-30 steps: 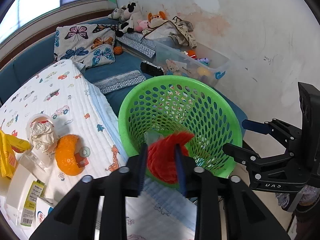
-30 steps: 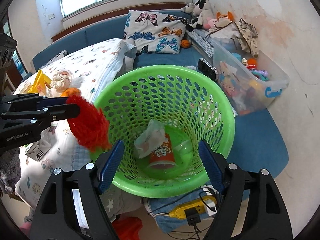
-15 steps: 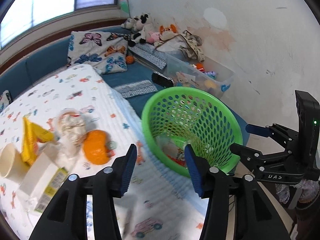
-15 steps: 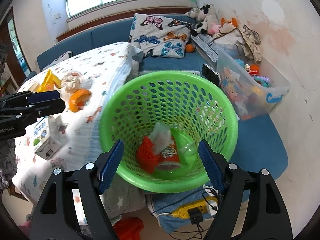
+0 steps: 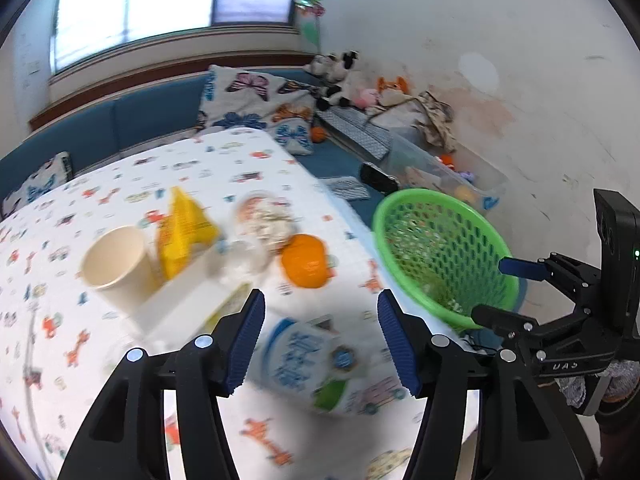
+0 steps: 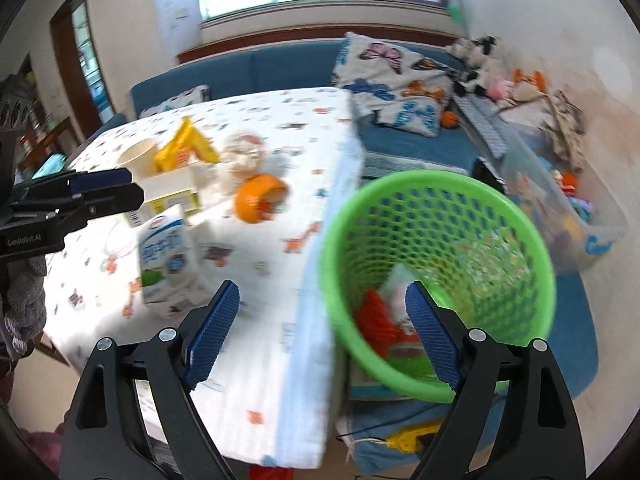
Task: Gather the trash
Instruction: 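Move the right gripper back to the white milk carton and grasp it, then lift the milk carton while the left gripper grasps the paper cup rim, then drop the milk carton into the basket while the left gripper carries the paper cup over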
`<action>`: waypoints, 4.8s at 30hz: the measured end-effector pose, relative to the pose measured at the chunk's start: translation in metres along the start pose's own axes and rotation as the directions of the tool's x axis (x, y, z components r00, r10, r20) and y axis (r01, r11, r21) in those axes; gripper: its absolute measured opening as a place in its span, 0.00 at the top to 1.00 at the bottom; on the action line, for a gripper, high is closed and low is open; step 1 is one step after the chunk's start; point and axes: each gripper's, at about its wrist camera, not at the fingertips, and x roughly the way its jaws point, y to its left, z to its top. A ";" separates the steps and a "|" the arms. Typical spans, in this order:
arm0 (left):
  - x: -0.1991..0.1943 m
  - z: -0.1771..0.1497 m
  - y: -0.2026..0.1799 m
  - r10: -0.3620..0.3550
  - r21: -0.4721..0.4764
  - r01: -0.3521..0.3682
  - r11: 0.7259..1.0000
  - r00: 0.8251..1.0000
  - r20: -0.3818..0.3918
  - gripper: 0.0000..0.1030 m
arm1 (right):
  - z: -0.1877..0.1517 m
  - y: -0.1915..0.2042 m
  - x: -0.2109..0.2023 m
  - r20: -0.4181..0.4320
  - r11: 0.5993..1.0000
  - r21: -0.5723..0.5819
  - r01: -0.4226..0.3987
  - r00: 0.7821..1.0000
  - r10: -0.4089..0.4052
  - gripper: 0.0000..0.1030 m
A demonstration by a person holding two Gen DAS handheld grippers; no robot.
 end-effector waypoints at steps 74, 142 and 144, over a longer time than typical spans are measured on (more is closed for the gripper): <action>0.050 0.010 0.158 0.192 -0.131 -0.197 0.972 0.980 -0.049 0.34 | 0.026 0.097 0.071 -0.129 0.963 -0.189 -0.192 0.977 0.169 0.34; 0.049 0.064 -0.062 -0.072 0.177 0.064 0.982 0.996 0.042 0.42 | -0.013 -0.149 0.025 -0.108 0.936 0.257 0.241 0.969 -0.220 0.33; 0.057 0.064 -0.073 -0.086 0.188 0.080 0.979 0.996 0.026 0.42 | -0.016 -0.148 0.016 -0.095 0.936 0.257 0.243 0.970 -0.225 0.31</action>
